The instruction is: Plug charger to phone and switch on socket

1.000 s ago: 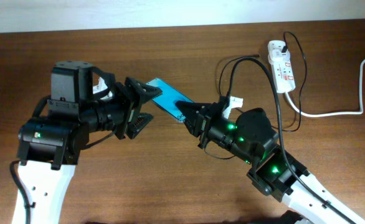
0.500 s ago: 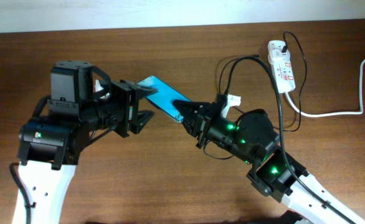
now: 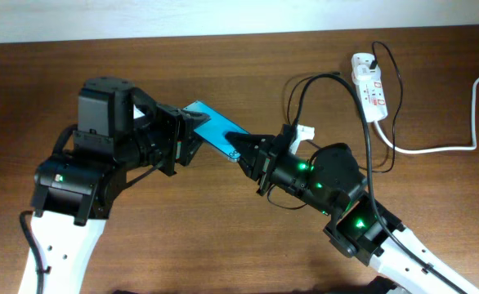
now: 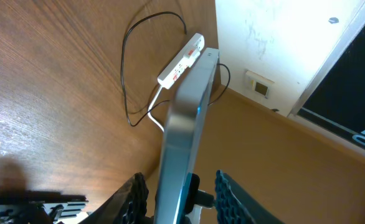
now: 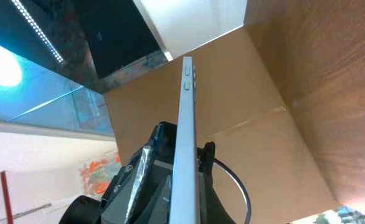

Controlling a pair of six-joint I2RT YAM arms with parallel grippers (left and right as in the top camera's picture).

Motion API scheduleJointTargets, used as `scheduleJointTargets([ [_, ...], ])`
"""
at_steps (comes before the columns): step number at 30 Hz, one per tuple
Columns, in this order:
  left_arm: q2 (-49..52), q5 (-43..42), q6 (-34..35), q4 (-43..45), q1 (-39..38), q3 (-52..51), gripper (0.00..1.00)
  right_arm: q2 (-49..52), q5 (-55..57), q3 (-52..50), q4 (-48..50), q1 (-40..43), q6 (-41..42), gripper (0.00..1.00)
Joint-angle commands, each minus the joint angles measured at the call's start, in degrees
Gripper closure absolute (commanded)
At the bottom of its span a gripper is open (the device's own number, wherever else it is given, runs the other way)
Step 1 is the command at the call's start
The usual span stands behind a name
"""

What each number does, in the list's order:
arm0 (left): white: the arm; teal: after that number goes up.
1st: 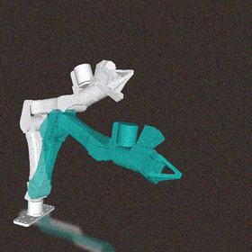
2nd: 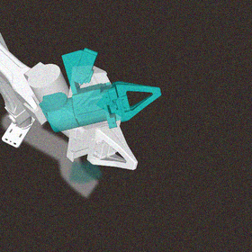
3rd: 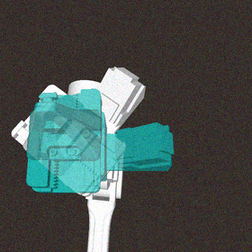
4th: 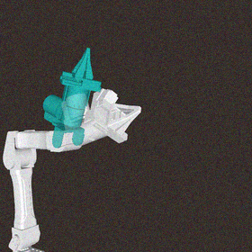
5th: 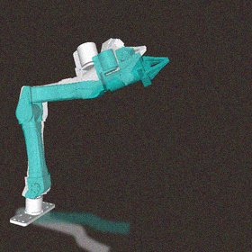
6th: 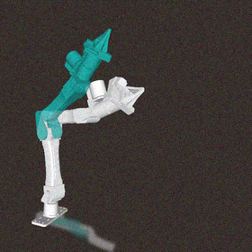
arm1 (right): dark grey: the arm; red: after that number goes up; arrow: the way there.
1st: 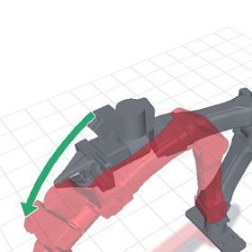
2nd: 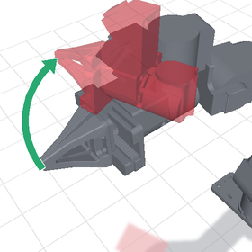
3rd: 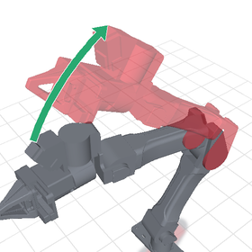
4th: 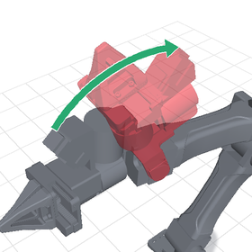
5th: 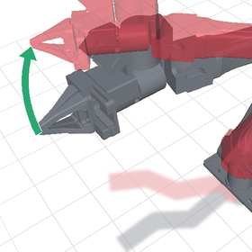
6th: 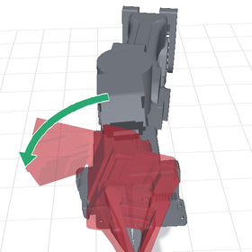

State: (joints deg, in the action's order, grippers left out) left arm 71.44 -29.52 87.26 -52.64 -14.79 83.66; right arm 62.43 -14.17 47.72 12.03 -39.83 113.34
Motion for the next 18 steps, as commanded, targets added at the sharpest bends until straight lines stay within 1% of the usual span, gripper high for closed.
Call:
scheduleJointTargets([
  [1,0.0,0.7,0.2,0.2,-0.2,-0.1,0.69,-0.3,-0.7,1.1,1.1,-0.3,2.1,0.96],
  [3,0.0,0.7,0.2,0.2,-0.2,-0.1,0.75,-0.3,-0.7,1.1,1.1,-0.3,2.1,0.96],
  [5,0.0,0.6,0.2,0.2,-0.2,-0.1,0.76,-0.3,-0.7,1.1,1.1,-0.3,2.1,0.96],
  [6,0.0,0.6,0.2,0.2,-0.2,-0.1,0.76,-0.2,-0.7,1.1,1.1,-0.3,2.1,0.96],
  [7,0.0,0.6,0.2,0.2,-0.2,-0.1,0.69,-0.2,-0.7,1.1,1.1,-0.3,2.3,0.96],
  [8,0.0,0.6,0.2,0.2,-0.3,-0.1,0.67,-0.2,-0.7,1.1,1.1,-0.3,2.3,0.96],
  [10,0.1,0.7,0.4,1.2,-1.7,-0.1,0.64,-0.2,-0.7,1.1,1.1,-0.3,2.7,0.95],
  [13,0.7,1.7,0.5,1.0,-2.4,-0.1,0.64,-0.2,-1.3,1.1,1.3,-0.3,2.7,0.96],
  [15,0.9,1.8,0.5,0.7,-2.4,-0.1,0.67,-0.2,-1.3,1.1,1.3,-0.3,2.7,0.96],
  [16,0.9,1.8,0.5,0.7,-2.4,-0.1,0.72,-0.2,-1.4,1.1,1.3,-0.3,2.7,0.96],
  [18,0.9,1.7,0.5,0.7,-2.4,-0.1,0.78,-0.2,-1.4,1.1,1.3,-0.3,2.7,0.96],
])
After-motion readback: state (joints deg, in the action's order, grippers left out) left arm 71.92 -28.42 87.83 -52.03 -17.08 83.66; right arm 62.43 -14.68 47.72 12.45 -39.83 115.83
